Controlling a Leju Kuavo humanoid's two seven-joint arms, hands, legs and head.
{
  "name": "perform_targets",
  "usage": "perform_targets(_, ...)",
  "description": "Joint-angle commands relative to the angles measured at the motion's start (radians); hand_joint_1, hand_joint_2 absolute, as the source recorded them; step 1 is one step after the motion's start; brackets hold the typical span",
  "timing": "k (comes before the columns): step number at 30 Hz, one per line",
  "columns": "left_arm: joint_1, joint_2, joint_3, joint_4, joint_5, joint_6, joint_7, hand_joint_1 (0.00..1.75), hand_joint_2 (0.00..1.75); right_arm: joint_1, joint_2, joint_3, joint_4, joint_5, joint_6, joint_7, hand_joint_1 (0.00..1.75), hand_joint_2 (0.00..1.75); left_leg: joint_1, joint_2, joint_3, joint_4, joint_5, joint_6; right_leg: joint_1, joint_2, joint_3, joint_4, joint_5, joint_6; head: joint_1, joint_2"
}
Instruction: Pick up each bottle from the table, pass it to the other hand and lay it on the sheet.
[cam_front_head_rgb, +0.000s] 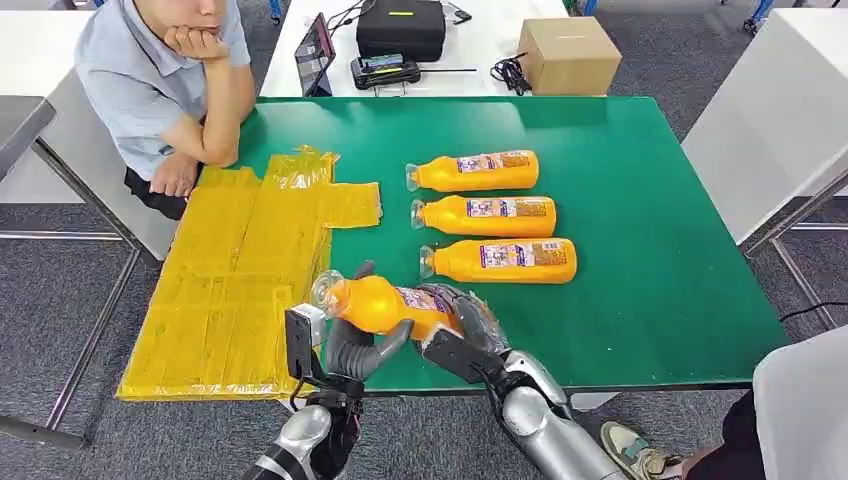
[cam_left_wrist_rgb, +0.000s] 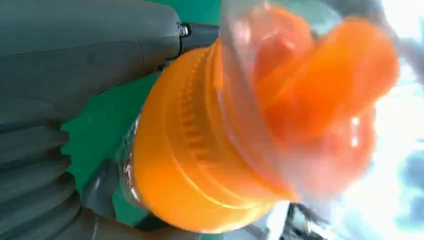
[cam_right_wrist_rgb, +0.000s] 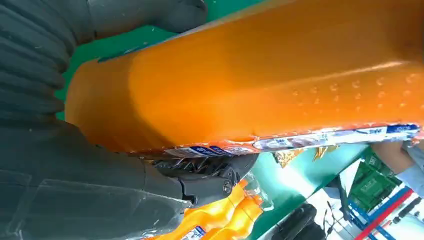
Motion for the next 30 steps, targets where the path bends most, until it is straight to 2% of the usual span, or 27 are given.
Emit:
perform_targets(1,-0.021,0.03,-0.022,-0.006,0.032,-0.075,0.045,0.0,1.75,-0.062,0.008,0.039,0.09,-0.018,-0.001,-0.007,1.75,1.75,0.0,0.003,0.002,0.0,-0.001,-0.001,0.001,0.002,0.002,0.0,0.0,-0.002,0.0,0.0)
perform_targets(5,-0.031,0.013,-0.021,0.04,0.021,-0.05,0.048,0.0,1.75,-0.056,0.007,0.027,0.076,-0.045,0.014,-0.016,1.75,1.75,0.0,0.001,0.002,0.0,-0.001,-0.001,0.0,0.001,0.002,0.0,0.0,-0.002,0.0,0.0)
perform_targets(6,-0.029,0.011,-0.021,0.041,0.02,-0.051,0.045,0.14,1.75,-0.054,0.009,0.022,0.074,-0.052,0.016,-0.019,1.75,1.75,0.0,0.001,0.001,0.0,0.0,-0.001,0.0,0.0,0.001,0.0,0.0,-0.001,0.0,0.0)
perform_targets(7,-0.037,0.017,-0.024,0.05,0.013,-0.043,0.041,1.38,1.75,-0.056,0.009,0.016,0.073,-0.058,0.015,-0.019,1.75,1.75,0.0,0.001,0.003,0.0,-0.001,-0.002,0.001,0.001,0.002,0.0,-0.001,-0.002,0.0,0.0)
perform_targets(8,-0.04,0.019,-0.023,0.052,0.013,-0.044,0.041,1.38,1.75,-0.057,0.008,0.015,0.072,-0.058,0.015,-0.019,1.75,1.75,0.0,0.001,0.002,0.0,0.0,-0.001,0.0,0.001,0.001,0.0,0.0,-0.002,0.0,0.0)
perform_targets(9,-0.043,0.019,-0.022,0.056,0.014,-0.044,0.039,1.75,1.75,-0.057,0.009,0.009,0.072,-0.065,0.016,-0.018,1.75,1.75,0.0,0.001,0.001,0.0,0.0,-0.001,0.0,0.001,0.001,0.0,0.0,-0.001,0.0,0.0)
perform_targets(15,-0.056,0.016,-0.036,0.064,-0.054,0.032,-0.03,1.75,1.75,-0.055,0.007,-0.005,0.066,-0.095,0.032,-0.021,1.75,1.75,0.001,0.002,0.002,0.0,-0.001,-0.002,0.001,0.001,0.001,0.0,0.0,-0.002,0.0,0.0)
perform_targets(21,-0.057,0.013,-0.039,0.061,-0.056,0.04,-0.033,1.75,1.75,-0.061,0.008,-0.005,0.064,-0.103,0.04,-0.022,1.75,1.75,0.0,0.001,0.001,0.0,0.0,-0.001,0.0,0.0,0.001,0.0,0.0,-0.001,0.0,0.0)
perform_targets(23,-0.049,0.02,-0.039,0.043,-0.062,0.044,-0.042,1.75,1.75,-0.055,0.007,-0.008,0.06,-0.105,0.04,-0.022,1.62,1.75,0.001,0.001,0.002,0.0,-0.001,-0.002,0.001,0.0,0.001,0.0,0.0,-0.002,0.0,0.0)
perform_targets(24,-0.042,0.024,-0.038,0.028,-0.065,0.047,-0.044,1.75,1.75,-0.048,0.006,-0.012,0.058,-0.105,0.034,-0.023,1.52,1.75,0.0,0.001,0.001,0.0,-0.001,-0.001,0.0,0.001,0.001,0.0,0.0,-0.002,0.0,0.0)
perform_targets(25,-0.039,0.027,-0.037,0.018,-0.069,0.05,-0.046,1.75,1.75,-0.044,0.007,-0.016,0.057,-0.107,0.03,-0.024,0.68,1.75,0.0,0.001,0.001,0.0,0.0,-0.001,0.0,0.0,0.001,0.0,0.0,-0.001,0.0,0.0)
perform_targets(26,-0.029,0.035,-0.04,-0.006,-0.086,0.062,-0.054,1.75,1.75,-0.033,0.012,-0.025,0.052,-0.111,0.027,-0.024,0.0,1.75,0.0,0.001,0.002,0.0,-0.001,-0.002,0.001,0.0,0.002,0.0,-0.001,-0.002,0.0,0.0)
perform_targets(30,-0.02,0.04,-0.04,-0.03,-0.093,0.066,-0.048,1.75,1.75,-0.025,0.012,-0.026,0.047,-0.112,0.027,-0.023,0.0,1.75,0.0,0.001,0.002,-0.001,-0.001,-0.001,0.0,0.001,0.001,0.0,0.0,-0.002,0.0,0.0)
